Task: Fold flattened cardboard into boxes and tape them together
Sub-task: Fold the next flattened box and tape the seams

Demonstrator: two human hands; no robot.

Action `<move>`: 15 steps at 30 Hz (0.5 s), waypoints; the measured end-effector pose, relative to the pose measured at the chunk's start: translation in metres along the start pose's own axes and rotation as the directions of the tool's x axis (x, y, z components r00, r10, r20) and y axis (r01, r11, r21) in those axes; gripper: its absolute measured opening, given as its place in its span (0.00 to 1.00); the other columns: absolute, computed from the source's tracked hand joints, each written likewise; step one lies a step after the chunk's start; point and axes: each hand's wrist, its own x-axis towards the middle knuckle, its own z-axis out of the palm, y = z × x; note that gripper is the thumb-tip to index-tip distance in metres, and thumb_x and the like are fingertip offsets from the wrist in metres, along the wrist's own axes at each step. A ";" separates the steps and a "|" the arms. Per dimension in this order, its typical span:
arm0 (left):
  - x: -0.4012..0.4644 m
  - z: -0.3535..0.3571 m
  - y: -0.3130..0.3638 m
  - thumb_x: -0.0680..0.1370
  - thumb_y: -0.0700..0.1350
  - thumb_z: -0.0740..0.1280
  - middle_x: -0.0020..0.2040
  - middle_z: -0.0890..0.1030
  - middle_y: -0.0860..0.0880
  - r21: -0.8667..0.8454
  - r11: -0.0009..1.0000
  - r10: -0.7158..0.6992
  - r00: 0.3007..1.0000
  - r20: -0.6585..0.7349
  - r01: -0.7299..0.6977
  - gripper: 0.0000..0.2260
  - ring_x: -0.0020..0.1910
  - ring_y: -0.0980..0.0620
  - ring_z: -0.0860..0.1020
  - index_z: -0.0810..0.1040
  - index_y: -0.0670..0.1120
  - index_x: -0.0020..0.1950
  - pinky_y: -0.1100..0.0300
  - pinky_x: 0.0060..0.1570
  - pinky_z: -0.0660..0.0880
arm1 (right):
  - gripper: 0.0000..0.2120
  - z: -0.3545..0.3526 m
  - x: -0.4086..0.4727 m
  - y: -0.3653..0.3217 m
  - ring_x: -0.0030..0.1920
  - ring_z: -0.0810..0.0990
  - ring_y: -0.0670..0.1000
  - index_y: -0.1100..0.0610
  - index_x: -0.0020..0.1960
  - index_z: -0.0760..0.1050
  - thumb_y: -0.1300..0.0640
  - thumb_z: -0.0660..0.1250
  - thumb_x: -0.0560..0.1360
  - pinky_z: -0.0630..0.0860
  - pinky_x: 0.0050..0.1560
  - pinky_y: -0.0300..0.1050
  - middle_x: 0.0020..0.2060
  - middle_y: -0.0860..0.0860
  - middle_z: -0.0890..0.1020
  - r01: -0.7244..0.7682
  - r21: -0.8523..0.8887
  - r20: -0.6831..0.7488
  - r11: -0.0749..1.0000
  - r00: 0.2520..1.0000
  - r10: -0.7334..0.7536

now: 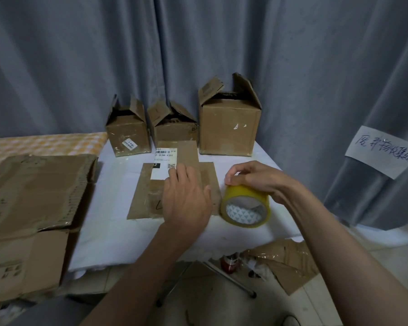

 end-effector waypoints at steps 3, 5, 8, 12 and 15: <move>-0.001 0.002 0.000 0.81 0.57 0.55 0.59 0.68 0.45 0.020 1.000 0.017 1.000 -0.003 -0.017 0.18 0.57 0.48 0.67 0.66 0.44 0.62 0.55 0.57 0.67 | 0.04 -0.013 -0.011 0.010 0.39 0.82 0.46 0.50 0.42 0.83 0.53 0.73 0.76 0.77 0.37 0.36 0.42 0.48 0.83 -0.035 0.077 -0.063 0.996 0.997 0.040; 0.000 0.001 0.000 0.81 0.57 0.57 0.59 0.68 0.45 0.030 0.999 0.024 1.000 0.007 -0.024 0.18 0.57 0.48 0.67 0.65 0.44 0.61 0.55 0.57 0.67 | 0.04 -0.015 -0.018 0.017 0.42 0.81 0.49 0.48 0.43 0.83 0.52 0.72 0.76 0.78 0.41 0.39 0.47 0.50 0.84 -0.037 0.136 -0.099 0.990 0.994 0.051; 0.002 -0.003 -0.002 0.79 0.62 0.58 0.59 0.68 0.45 0.016 0.999 0.040 0.999 0.013 -0.040 0.24 0.57 0.47 0.67 0.66 0.43 0.63 0.54 0.57 0.67 | 0.03 -0.011 -0.027 0.018 0.47 0.81 0.50 0.47 0.45 0.82 0.52 0.71 0.77 0.76 0.47 0.41 0.48 0.49 0.85 0.033 0.226 -0.093 0.974 0.996 -0.012; 0.011 -0.019 -0.009 0.79 0.63 0.58 0.62 0.70 0.45 -0.284 0.959 0.015 0.999 0.028 -0.006 0.24 0.61 0.46 0.66 0.74 0.46 0.62 0.51 0.60 0.65 | 0.03 -0.004 -0.038 0.016 0.47 0.76 0.50 0.50 0.50 0.81 0.54 0.68 0.79 0.71 0.49 0.45 0.44 0.50 0.80 0.144 0.221 -0.120 0.964 0.985 -0.120; 0.012 -0.034 -0.006 0.78 0.64 0.60 0.51 0.75 0.55 -0.459 0.886 0.082 0.997 -0.002 -0.074 0.18 0.58 0.49 0.68 0.83 0.55 0.53 0.52 0.55 0.65 | 0.04 0.001 -0.044 0.013 0.46 0.75 0.50 0.47 0.50 0.82 0.54 0.68 0.79 0.70 0.50 0.46 0.45 0.56 0.76 0.207 0.198 -0.158 0.958 0.971 -0.178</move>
